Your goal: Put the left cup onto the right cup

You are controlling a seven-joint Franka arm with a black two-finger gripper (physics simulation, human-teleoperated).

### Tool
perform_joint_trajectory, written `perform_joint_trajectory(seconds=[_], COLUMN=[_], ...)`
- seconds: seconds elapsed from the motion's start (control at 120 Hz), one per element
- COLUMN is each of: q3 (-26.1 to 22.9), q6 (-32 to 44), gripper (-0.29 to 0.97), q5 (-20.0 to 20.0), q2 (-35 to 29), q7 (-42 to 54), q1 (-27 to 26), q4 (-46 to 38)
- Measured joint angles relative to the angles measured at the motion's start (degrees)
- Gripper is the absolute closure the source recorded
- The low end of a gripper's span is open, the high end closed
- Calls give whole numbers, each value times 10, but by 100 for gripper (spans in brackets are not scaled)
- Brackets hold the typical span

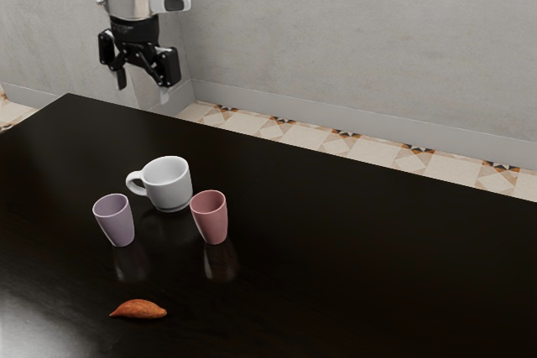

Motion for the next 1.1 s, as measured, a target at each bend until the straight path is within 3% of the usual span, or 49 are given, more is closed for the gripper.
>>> perform_joint_trajectory(seconds=[0.175,0.433,0.733,1.1], q3=[2,34,50,90], q6=[14,103,247,374], gripper=[0,0,0,0], q5=[0,15,28,63], q2=[-6,-32,-98,-83], q7=[6,12,17,22], q1=[3,-10,16,29], q4=[-22,-176,-345,-422])
